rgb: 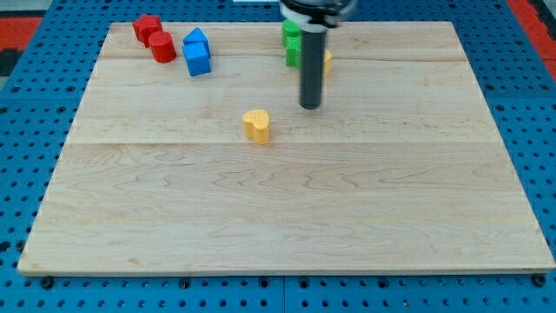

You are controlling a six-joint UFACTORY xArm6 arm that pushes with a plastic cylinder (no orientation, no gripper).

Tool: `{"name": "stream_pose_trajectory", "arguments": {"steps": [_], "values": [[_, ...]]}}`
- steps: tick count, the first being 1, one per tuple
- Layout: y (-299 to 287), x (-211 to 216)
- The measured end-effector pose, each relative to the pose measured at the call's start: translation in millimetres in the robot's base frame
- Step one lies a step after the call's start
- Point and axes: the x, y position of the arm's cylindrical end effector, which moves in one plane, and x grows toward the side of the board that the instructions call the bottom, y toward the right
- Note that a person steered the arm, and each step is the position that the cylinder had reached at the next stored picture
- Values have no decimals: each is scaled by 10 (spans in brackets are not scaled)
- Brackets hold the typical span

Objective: Slide the yellow heart towards the blue cube

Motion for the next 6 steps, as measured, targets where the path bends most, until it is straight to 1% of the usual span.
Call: {"name": "stream_pose_trajectory", "arguments": {"steps": [1,2,3,4,5,6], "values": [[-32,427],[-926,646],[-1491,413],[-1554,45],[-962,-250],[-465,-459]]}}
